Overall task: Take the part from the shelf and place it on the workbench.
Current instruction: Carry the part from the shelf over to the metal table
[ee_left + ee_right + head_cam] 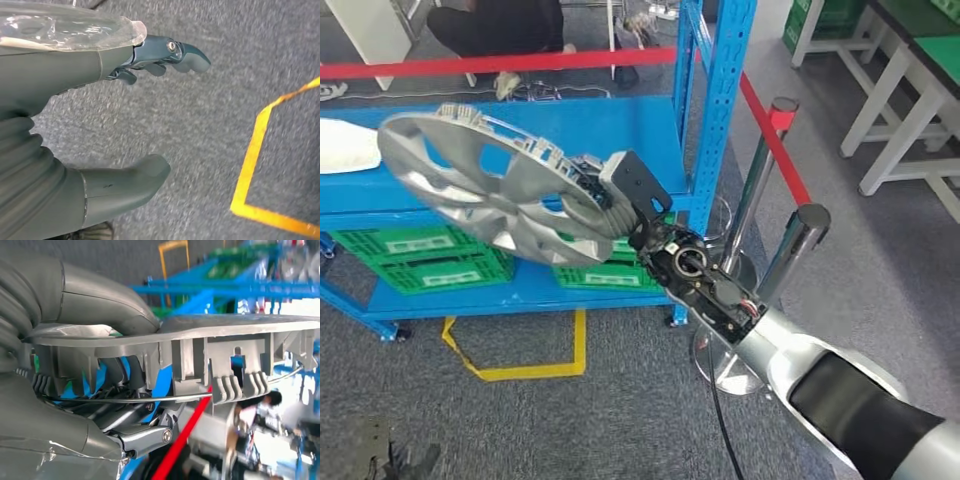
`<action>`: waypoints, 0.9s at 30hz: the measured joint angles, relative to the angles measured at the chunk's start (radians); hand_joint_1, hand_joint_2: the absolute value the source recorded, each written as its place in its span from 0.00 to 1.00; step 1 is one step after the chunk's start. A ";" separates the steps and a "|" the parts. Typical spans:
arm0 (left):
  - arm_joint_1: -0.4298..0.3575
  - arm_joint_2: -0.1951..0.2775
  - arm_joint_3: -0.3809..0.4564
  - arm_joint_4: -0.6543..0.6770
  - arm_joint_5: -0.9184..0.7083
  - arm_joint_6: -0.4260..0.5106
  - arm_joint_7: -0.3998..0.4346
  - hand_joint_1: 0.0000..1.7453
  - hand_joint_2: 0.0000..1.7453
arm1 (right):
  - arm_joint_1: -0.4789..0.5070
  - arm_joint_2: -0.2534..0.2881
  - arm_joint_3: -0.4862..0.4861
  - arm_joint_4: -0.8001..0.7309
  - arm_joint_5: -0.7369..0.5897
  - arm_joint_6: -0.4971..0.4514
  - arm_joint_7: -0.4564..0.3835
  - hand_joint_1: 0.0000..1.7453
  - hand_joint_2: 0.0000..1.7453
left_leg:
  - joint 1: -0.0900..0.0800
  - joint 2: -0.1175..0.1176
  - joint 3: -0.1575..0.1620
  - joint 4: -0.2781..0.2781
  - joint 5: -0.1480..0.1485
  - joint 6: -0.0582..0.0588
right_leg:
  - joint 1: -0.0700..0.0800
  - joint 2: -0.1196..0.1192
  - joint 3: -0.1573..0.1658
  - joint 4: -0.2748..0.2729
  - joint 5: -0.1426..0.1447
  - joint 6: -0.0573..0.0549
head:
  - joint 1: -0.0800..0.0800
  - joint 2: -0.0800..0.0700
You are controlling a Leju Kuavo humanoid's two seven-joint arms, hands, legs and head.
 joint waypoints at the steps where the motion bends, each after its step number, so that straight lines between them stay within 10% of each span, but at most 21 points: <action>1: 0.004 -0.006 0.000 0.000 -0.001 -0.004 0.000 0.00 1.00 | 0.006 0.000 -0.001 0.004 0.003 -0.012 -0.010 1.00 1.00 | 0.000 -0.001 -0.001 0.000 -0.001 -0.005 | 0.004 0.002 0.007 -0.004 -0.007 -0.005 | 0.000 0.000; 5: 0.026 -0.023 0.000 -0.002 0.006 -0.010 -0.005 0.00 1.00 | 0.037 0.002 -0.006 0.022 -0.001 -0.028 -0.044 1.00 1.00 | 0.007 0.003 -0.020 0.047 -0.032 -0.025 | 0.001 0.003 0.022 -0.020 -0.012 -0.026 | -0.002 0.000; 8: 0.036 -0.027 0.000 -0.003 0.013 -0.011 -0.007 0.00 1.00 | 0.052 0.006 -0.007 0.037 -0.011 -0.034 -0.081 1.00 1.00 | 0.007 0.005 -0.146 0.261 -0.108 -0.032 | 0.001 0.001 0.027 -0.023 -0.015 -0.036 | -0.013 0.000; 10: 0.050 -0.033 0.000 -0.003 0.016 -0.014 -0.007 0.00 1.00 | 0.069 0.010 -0.008 0.048 -0.020 -0.042 -0.109 1.00 1.00 | 0.007 0.005 -0.199 0.318 -0.098 -0.033 | 0.002 0.000 0.031 -0.023 -0.019 -0.037 | -0.015 0.000; 15: 0.064 -0.042 0.000 -0.003 0.020 -0.022 -0.004 0.00 1.00 | 0.100 0.013 -0.019 0.074 -0.030 -0.057 -0.139 1.00 1.00 | 0.003 0.015 -0.085 0.022 0.062 -0.020 | 0.009 0.000 0.040 -0.017 -0.035 -0.020 | -0.014 0.000; 19: 0.070 -0.050 0.000 -0.003 0.020 -0.024 0.003 0.00 1.00 | 0.105 0.015 -0.026 0.086 -0.031 -0.059 -0.142 1.00 1.00 | -0.002 0.011 -0.079 0.012 0.061 0.007 | 0.004 -0.002 0.032 -0.001 -0.056 0.000 | -0.008 0.000; 24: 0.069 -0.053 0.000 -0.003 0.019 -0.025 0.038 0.00 1.00 | 0.118 0.017 -0.029 0.094 -0.029 -0.063 -0.141 1.00 1.00 | -0.008 0.004 -0.073 0.010 0.058 0.026 | 0.001 -0.003 -0.101 0.291 -0.187 0.008 | 0.004 0.000; 27: 0.067 -0.055 0.000 -0.003 0.020 -0.024 0.060 0.00 1.00 | 0.123 0.018 -0.031 0.099 -0.029 -0.059 -0.139 1.00 1.00 | -0.015 -0.005 -0.064 0.011 0.053 0.028 | 0.006 -0.002 -0.061 0.197 -0.111 -0.007 | 0.007 0.000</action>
